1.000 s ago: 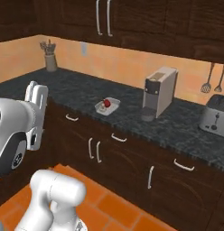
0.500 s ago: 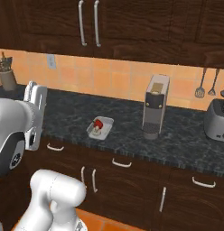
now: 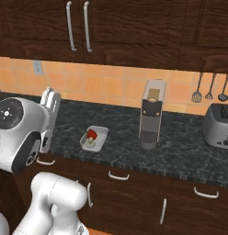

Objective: Take the meat container that has the fish and place it on the second highest rack of the freezer. Then take the vegetable container that has the bell pepper and mushroom and place it on the highest rack of the freezer.

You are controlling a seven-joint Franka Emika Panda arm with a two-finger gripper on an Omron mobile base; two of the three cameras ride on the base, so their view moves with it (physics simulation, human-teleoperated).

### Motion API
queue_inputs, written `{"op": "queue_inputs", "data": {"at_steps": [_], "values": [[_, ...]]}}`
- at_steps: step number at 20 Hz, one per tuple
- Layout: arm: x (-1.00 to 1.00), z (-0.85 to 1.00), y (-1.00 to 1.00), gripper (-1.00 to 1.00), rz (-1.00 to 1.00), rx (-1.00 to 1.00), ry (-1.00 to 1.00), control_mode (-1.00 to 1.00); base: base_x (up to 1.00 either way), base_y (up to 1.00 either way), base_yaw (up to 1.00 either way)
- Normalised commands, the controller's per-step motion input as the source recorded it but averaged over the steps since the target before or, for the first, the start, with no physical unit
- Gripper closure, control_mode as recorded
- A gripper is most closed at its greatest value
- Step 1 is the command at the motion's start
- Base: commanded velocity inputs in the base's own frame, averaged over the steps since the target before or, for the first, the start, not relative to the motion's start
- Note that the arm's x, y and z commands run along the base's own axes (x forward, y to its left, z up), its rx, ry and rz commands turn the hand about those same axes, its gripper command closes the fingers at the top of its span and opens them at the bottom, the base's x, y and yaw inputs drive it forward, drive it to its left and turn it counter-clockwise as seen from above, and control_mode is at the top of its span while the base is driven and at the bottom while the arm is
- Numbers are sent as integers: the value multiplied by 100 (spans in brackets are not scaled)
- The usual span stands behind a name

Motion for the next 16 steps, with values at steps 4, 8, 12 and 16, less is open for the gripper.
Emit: {"op": "queue_inputs", "data": {"at_steps": [4, 8, 12, 16], "values": [[67, -100, -80, -100, 20, 11, 32, -100, 0, 0, 0], [22, -100, -41, -100, 23, 1, 17, -100, 0, 0, 0], [23, -71, -3, -100, 10, -5, 10, -100, 0, 0, 0], [43, -34, 33, -100, 0, -5, 0, -100, 0, 0, 0]]}}
